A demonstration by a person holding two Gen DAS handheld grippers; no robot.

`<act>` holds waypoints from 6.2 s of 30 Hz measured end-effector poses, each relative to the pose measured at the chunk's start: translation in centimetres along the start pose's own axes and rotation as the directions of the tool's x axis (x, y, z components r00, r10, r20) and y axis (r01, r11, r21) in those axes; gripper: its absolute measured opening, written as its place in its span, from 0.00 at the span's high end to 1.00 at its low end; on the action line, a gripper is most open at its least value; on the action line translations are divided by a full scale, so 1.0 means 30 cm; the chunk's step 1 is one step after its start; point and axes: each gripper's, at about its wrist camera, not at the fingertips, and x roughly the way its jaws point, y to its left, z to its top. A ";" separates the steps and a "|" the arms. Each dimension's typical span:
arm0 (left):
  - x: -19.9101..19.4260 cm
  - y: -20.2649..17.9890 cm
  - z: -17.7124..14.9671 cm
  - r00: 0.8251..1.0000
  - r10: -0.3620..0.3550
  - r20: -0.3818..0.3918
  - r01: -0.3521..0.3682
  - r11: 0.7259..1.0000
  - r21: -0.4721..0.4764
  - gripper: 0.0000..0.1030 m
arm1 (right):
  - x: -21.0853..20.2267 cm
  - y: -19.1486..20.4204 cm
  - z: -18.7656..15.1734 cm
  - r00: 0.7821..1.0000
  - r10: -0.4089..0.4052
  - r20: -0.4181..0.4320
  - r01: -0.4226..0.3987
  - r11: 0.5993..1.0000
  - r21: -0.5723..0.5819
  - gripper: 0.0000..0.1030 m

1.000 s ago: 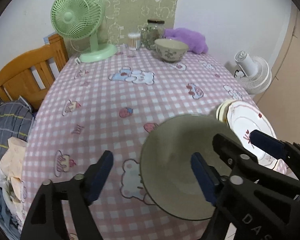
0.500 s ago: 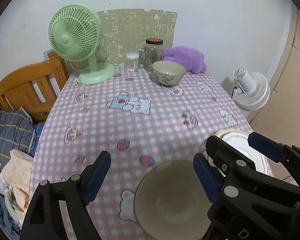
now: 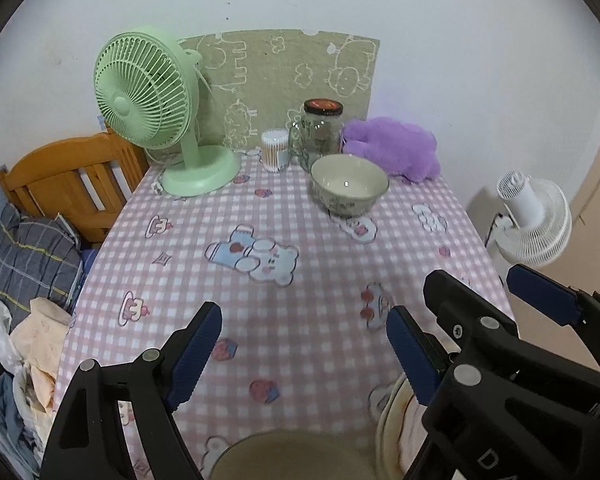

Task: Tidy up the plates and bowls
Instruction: 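Move both grippers to the third olive-rimmed bowl by the glass jar, then grasp the rim of the third olive-rimmed bowl with both grippers, then lift the third bowl with both grippers and carry it toward the plate stack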

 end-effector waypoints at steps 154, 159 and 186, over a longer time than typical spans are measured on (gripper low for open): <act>-0.130 0.198 -0.215 0.998 0.005 0.060 -0.009 0.998 0.068 0.81 | -0.132 0.175 -0.169 0.996 -0.071 0.045 0.067 0.993 0.096 0.83; -0.125 0.199 -0.294 0.999 -0.006 0.032 0.004 0.997 0.082 0.81 | -0.142 0.179 -0.263 0.997 -0.079 0.020 0.077 0.992 0.103 0.83; -0.036 0.209 -0.442 0.998 -0.013 -0.059 0.019 0.995 0.099 0.81 | -0.056 0.192 -0.424 0.990 -0.104 -0.094 0.113 0.990 0.090 0.83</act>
